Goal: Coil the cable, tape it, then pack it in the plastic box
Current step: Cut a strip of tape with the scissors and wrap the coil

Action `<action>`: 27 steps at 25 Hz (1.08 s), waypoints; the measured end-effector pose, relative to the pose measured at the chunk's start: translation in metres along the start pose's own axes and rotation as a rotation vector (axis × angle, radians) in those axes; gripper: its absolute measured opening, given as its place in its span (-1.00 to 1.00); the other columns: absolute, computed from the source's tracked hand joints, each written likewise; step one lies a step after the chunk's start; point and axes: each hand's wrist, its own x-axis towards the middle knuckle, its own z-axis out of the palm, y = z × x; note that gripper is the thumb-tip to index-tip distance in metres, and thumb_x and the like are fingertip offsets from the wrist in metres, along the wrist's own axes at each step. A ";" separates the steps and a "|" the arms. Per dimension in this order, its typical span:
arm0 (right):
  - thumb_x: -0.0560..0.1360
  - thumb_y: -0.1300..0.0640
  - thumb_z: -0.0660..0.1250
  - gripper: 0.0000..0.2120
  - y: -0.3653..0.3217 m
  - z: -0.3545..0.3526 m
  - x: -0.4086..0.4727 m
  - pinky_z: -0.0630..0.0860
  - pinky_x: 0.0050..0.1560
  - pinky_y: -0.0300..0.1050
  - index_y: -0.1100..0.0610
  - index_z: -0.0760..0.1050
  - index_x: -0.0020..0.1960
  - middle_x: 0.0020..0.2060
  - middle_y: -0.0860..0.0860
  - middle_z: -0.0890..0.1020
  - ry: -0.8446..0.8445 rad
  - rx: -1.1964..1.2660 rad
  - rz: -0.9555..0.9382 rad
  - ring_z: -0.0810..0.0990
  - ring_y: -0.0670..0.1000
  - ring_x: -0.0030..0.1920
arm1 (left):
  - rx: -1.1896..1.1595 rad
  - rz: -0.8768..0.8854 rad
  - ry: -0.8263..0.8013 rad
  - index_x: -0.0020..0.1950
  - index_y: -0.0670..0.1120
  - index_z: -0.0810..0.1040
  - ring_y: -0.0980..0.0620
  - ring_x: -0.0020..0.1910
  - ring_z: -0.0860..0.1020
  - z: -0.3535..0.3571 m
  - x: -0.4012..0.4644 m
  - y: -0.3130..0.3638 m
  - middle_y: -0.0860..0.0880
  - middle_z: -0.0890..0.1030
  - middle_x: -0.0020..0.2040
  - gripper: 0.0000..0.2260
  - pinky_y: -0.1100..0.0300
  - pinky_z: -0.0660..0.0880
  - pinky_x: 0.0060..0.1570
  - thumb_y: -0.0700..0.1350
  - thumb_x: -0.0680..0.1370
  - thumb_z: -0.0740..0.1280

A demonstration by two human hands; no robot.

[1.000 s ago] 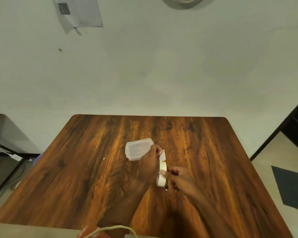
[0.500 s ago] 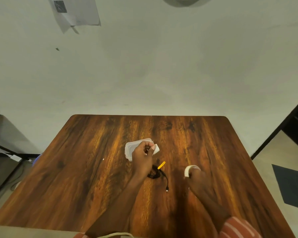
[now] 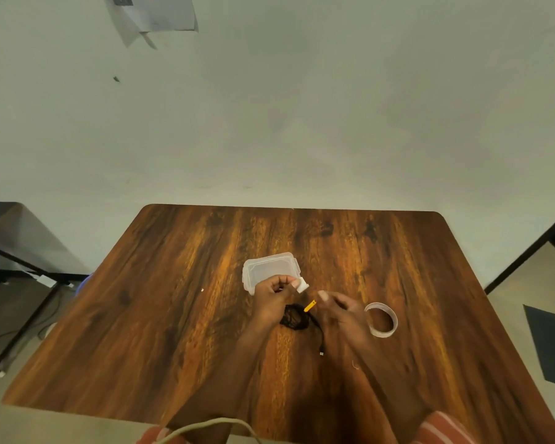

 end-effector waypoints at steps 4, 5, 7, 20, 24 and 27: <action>0.38 0.15 0.52 -0.64 -0.002 0.024 -0.005 0.59 0.15 0.11 0.17 0.62 0.17 0.04 0.18 0.71 -0.045 0.194 0.017 0.69 0.16 0.08 | -0.093 -0.080 -0.090 -0.17 -0.11 0.67 -0.02 -0.17 0.67 0.011 0.002 -0.003 -0.07 0.72 -0.20 -0.95 0.11 0.61 -0.09 -0.17 0.49 0.45; 0.38 0.17 0.52 -0.59 -0.001 0.024 -0.003 0.58 0.17 0.13 0.17 0.60 0.21 0.07 0.20 0.70 -0.028 0.216 0.018 0.68 0.17 0.11 | -0.091 -0.099 -0.108 -0.16 -0.10 0.68 -0.03 -0.15 0.67 0.013 0.003 -0.003 -0.07 0.72 -0.19 -0.95 0.06 0.60 -0.04 -0.16 0.50 0.45; 0.40 0.22 0.51 -0.59 -0.001 0.023 0.001 0.57 0.18 0.17 0.16 0.58 0.24 0.10 0.18 0.69 0.001 0.265 0.019 0.67 0.18 0.13 | -0.073 -0.143 -0.135 -0.14 -0.09 0.68 -0.02 -0.15 0.64 0.015 0.005 -0.001 -0.08 0.71 -0.17 -0.94 0.09 0.58 -0.04 -0.15 0.52 0.43; 0.41 0.26 0.49 -0.84 0.010 0.002 0.011 0.56 -0.16 -0.06 0.24 0.62 -0.03 -0.18 0.14 0.70 0.359 0.505 0.282 0.67 0.05 -0.23 | 0.458 0.013 -0.374 -0.10 -0.16 0.66 0.00 -0.18 0.67 0.017 0.071 -0.021 -0.08 0.71 -0.15 -0.89 0.10 0.61 -0.07 -0.15 0.54 0.38; 0.41 0.20 0.49 -0.74 0.039 -0.016 -0.016 0.56 -0.03 0.05 0.22 0.62 0.08 -0.09 0.11 0.73 0.493 0.503 0.369 0.68 0.10 -0.07 | 1.289 0.291 -0.623 -0.04 -0.18 0.64 -0.12 -0.09 0.65 0.026 0.082 -0.065 -0.15 0.68 -0.05 -0.85 0.05 0.59 -0.04 -0.14 0.52 0.33; 0.45 0.24 0.45 -0.85 0.044 -0.023 -0.039 0.50 -0.18 -0.07 0.23 0.61 0.01 -0.17 0.13 0.70 0.563 0.497 0.418 0.63 0.06 -0.18 | 1.444 0.254 -0.616 0.05 -0.11 0.62 -0.19 0.01 0.62 0.022 0.084 -0.088 -0.16 0.64 0.05 -0.80 0.01 0.58 0.03 -0.09 0.50 0.29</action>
